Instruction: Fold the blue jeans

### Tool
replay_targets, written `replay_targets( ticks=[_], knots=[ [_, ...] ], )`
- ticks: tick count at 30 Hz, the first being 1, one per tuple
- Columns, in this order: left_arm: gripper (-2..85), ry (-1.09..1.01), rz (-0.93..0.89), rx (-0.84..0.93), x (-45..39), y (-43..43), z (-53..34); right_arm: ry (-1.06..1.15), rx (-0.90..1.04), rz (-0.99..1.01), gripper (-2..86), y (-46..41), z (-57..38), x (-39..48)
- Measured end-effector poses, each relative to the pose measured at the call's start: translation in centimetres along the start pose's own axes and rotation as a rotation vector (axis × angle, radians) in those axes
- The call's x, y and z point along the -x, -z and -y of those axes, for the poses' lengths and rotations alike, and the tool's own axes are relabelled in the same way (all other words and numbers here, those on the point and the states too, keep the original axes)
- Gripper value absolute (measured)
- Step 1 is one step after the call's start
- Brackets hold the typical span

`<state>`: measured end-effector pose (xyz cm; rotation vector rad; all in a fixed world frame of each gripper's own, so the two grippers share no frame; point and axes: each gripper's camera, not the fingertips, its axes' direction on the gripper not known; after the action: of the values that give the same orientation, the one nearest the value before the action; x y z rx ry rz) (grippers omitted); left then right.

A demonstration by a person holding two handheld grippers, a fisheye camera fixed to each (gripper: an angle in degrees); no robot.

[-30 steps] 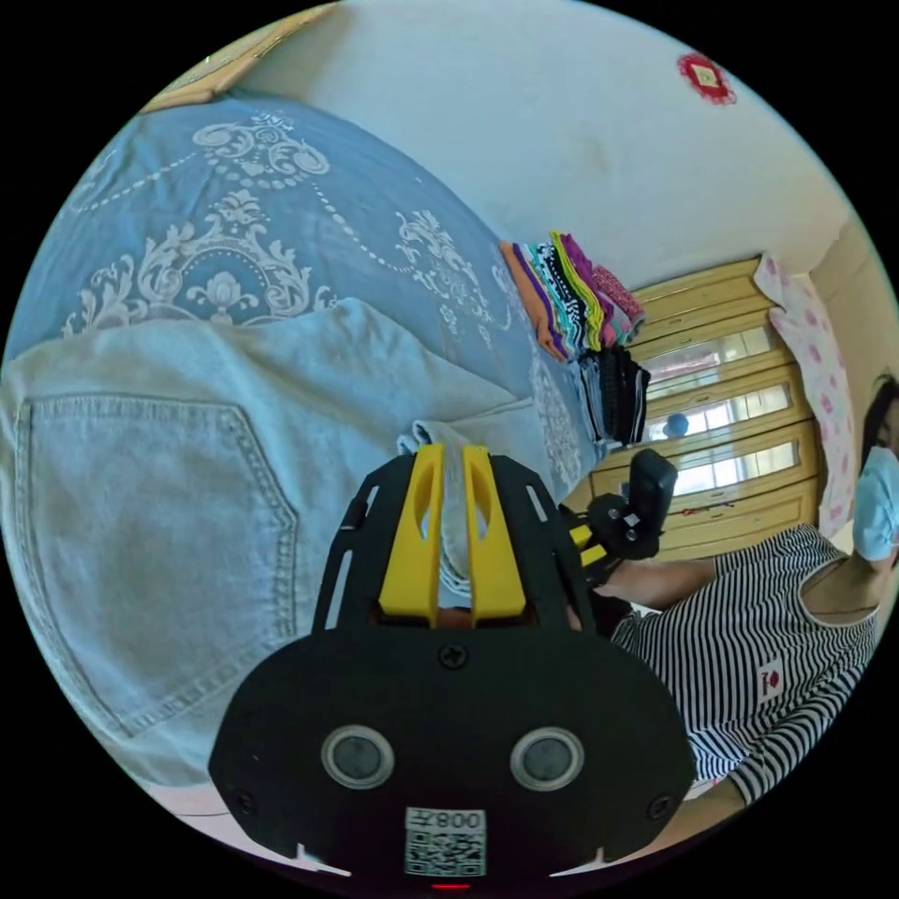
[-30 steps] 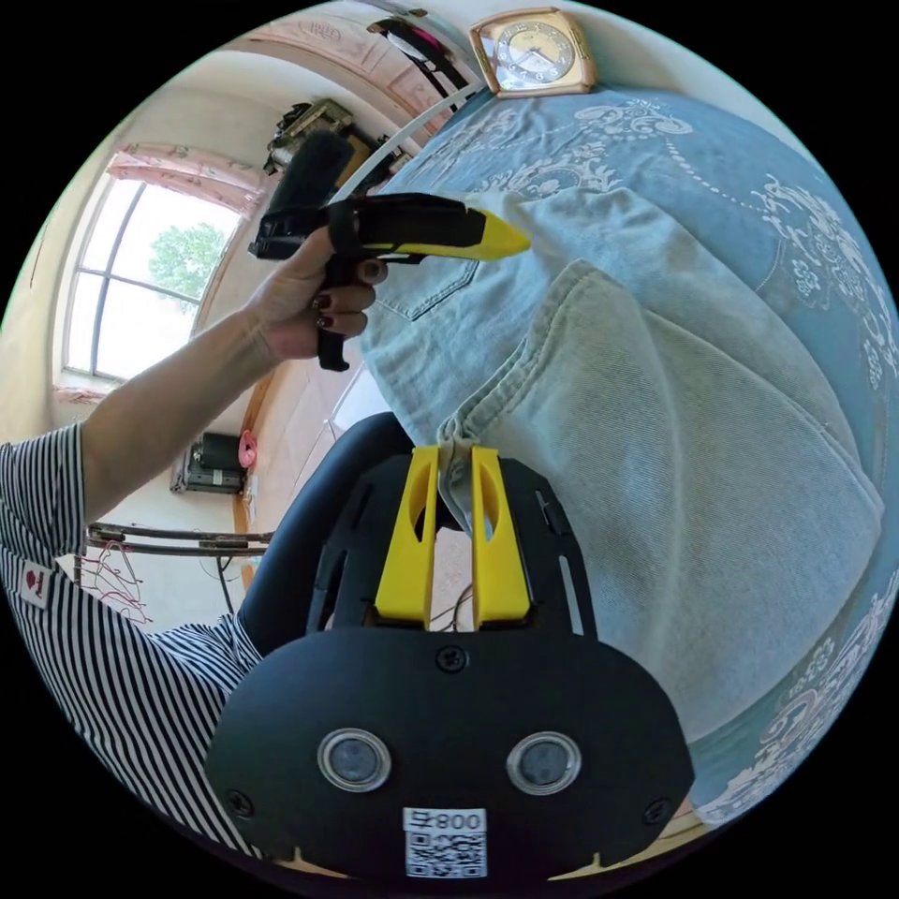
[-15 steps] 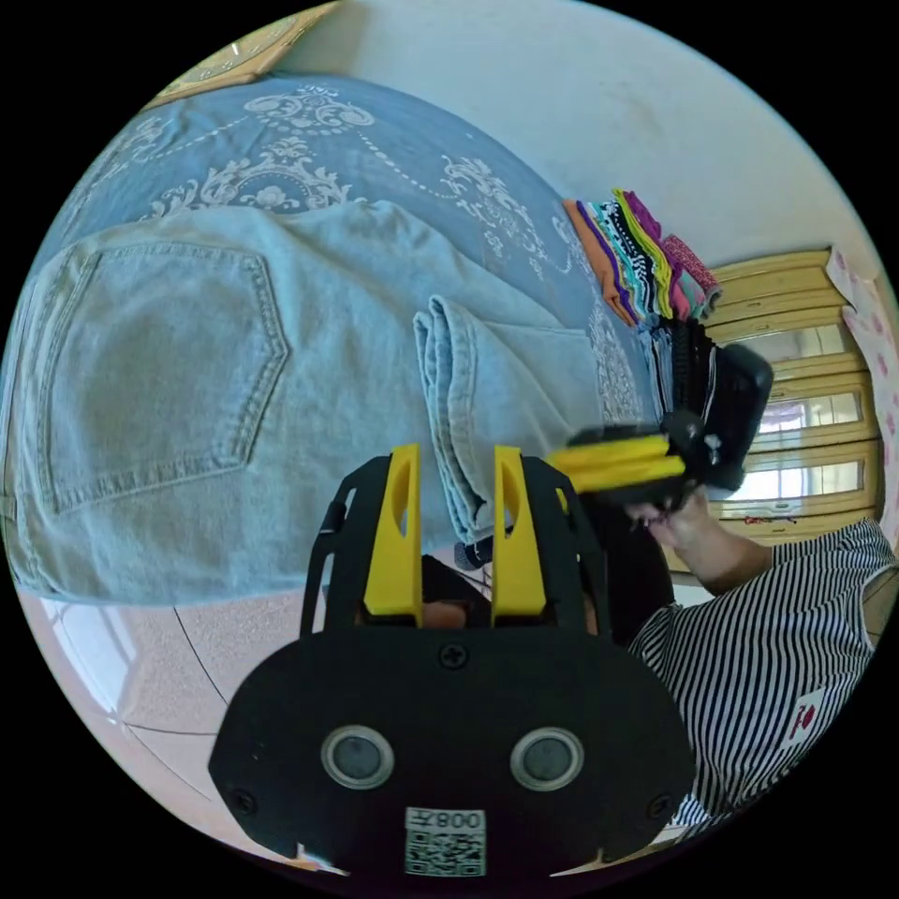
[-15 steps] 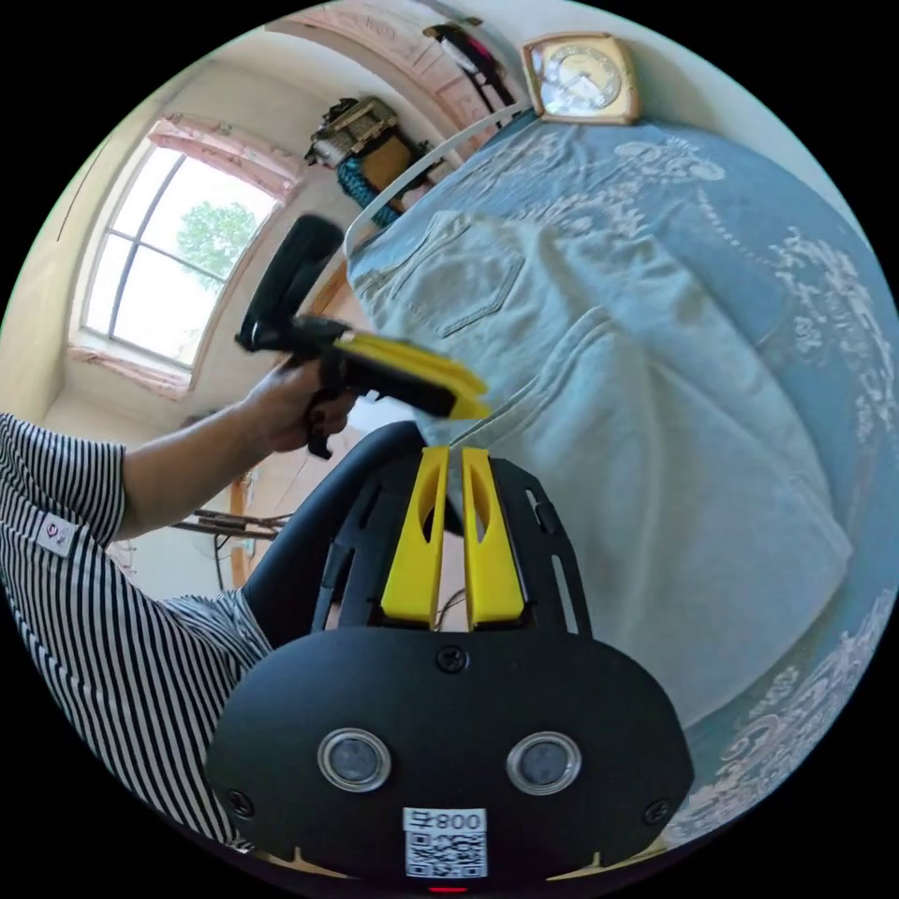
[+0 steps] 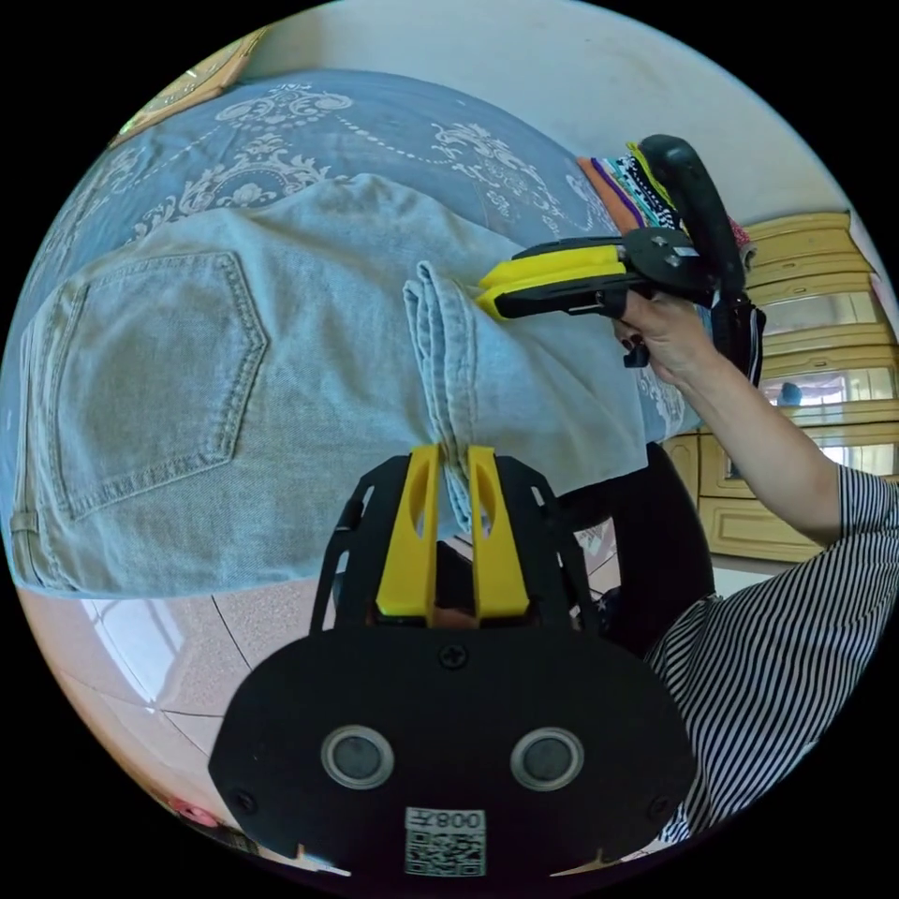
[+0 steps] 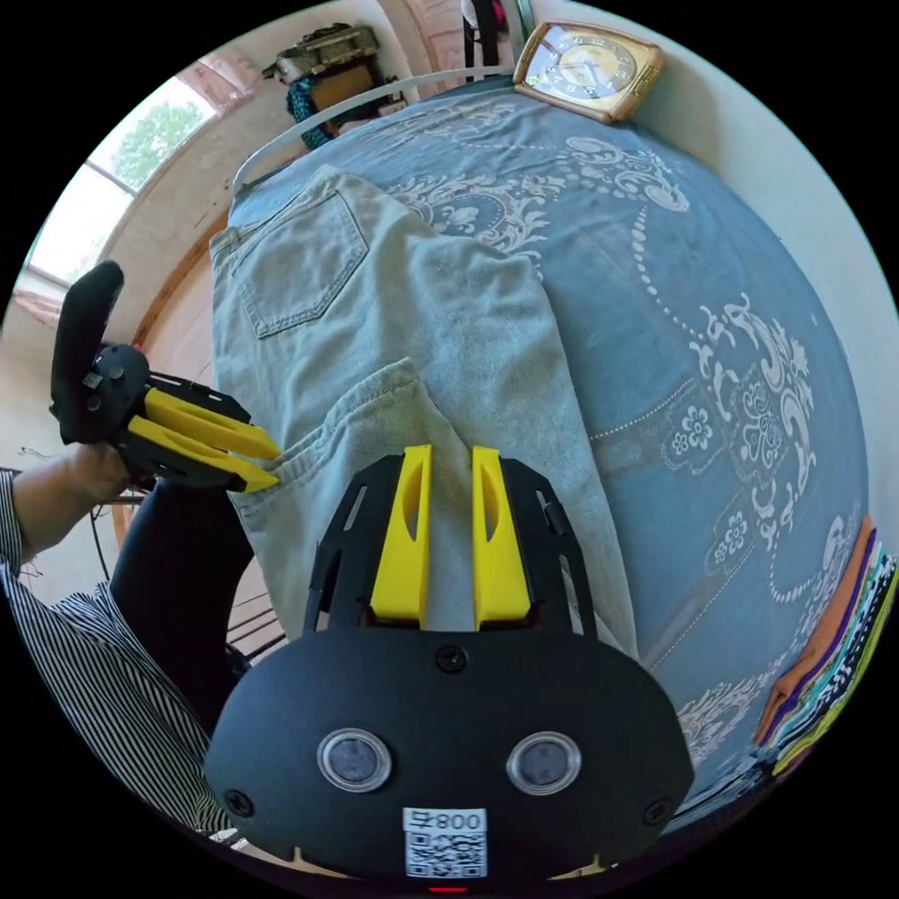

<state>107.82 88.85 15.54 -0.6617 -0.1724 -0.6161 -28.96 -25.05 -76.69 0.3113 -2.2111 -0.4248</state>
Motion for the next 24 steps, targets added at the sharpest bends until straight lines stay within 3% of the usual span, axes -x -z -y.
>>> replay_targets(
  ticks=[6, 13, 20, 24],
  knots=[
    [3.0, -0.018, -0.054, -0.14, -0.4, -2.3, -0.3, -0.018, -0.047, -0.003, 2.2, 3.0, 0.1, 0.5],
    [2.7, 0.035, -0.041, -0.052, 0.0, -9.3, 0.0, -0.074, -0.028, -0.002, 1.4, 2.7, 0.5, 0.9],
    [1.9, -0.009, -0.016, -0.143, -1.8, -13.2, 0.0, -0.067, -0.226, 0.118, 0.3, 5.3, -2.0, 2.7],
    [0.7, -0.04, 0.058, -0.042, -3.1, -18.7, 1.5, -0.058, -0.112, 0.067, 0.1, 1.5, -1.2, 4.0]
  ],
)
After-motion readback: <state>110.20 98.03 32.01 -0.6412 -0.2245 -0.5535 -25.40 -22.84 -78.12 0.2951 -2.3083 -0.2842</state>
